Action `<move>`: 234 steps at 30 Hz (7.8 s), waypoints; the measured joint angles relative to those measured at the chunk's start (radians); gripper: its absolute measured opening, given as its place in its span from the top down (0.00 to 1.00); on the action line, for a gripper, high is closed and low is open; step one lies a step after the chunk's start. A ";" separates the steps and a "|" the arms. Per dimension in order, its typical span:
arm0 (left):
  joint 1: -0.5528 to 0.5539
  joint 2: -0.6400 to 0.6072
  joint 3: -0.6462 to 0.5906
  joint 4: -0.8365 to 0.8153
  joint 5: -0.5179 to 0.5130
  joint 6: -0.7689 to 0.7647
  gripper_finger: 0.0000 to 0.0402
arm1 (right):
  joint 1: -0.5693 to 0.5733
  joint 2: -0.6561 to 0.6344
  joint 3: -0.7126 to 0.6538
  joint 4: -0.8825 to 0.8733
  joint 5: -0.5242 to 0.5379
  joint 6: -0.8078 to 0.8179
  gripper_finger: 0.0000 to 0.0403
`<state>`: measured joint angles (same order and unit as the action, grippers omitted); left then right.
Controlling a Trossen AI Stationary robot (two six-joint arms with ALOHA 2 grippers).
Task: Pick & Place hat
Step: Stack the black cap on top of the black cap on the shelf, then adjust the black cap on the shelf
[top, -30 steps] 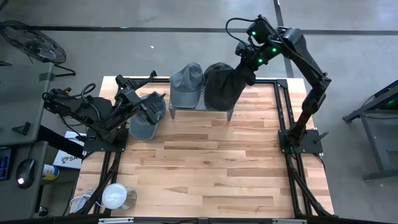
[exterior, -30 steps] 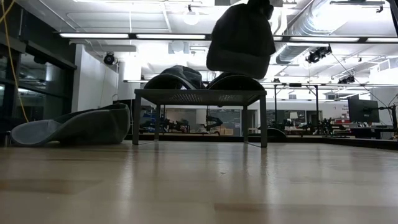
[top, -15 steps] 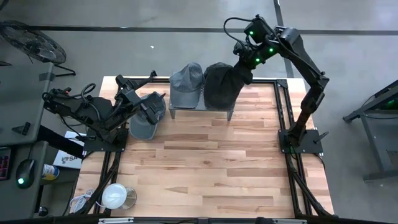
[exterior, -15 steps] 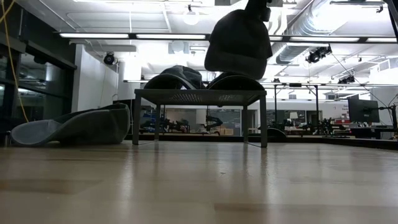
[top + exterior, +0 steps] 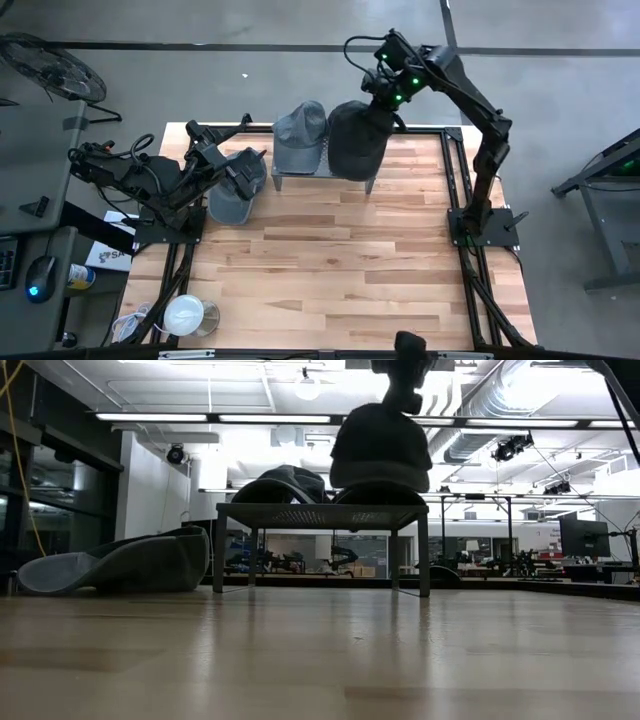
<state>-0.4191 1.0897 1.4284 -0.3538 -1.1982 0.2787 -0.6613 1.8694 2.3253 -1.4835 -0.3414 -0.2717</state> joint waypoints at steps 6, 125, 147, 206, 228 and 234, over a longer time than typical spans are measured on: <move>0.000 0.000 0.000 0.000 -0.005 0.000 0.23 | 0.000 0.032 0.000 0.055 0.098 -0.021 0.95; 0.000 -0.055 0.000 -0.412 0.037 -0.361 0.23 | 0.047 -0.516 -0.843 0.617 0.438 0.294 0.66; 0.000 -0.054 0.000 -0.405 0.036 -0.396 0.23 | -0.241 -0.452 -0.851 0.449 0.439 0.529 0.71; 0.000 -0.053 0.000 -0.396 0.039 -0.432 0.23 | -0.536 -0.440 -1.431 1.213 -0.168 0.795 1.00; 0.000 -0.053 0.000 -0.386 0.015 -0.445 0.23 | -0.551 -0.769 -1.427 1.165 -0.181 0.632 1.00; 0.000 -0.053 0.000 -0.342 0.009 -0.443 0.23 | -0.526 -0.864 -1.427 1.167 -0.402 0.628 1.00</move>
<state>-0.4192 1.0367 1.4284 -0.6956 -1.1896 -0.1642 -1.1869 1.0052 0.8982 -0.3164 -0.7429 0.3564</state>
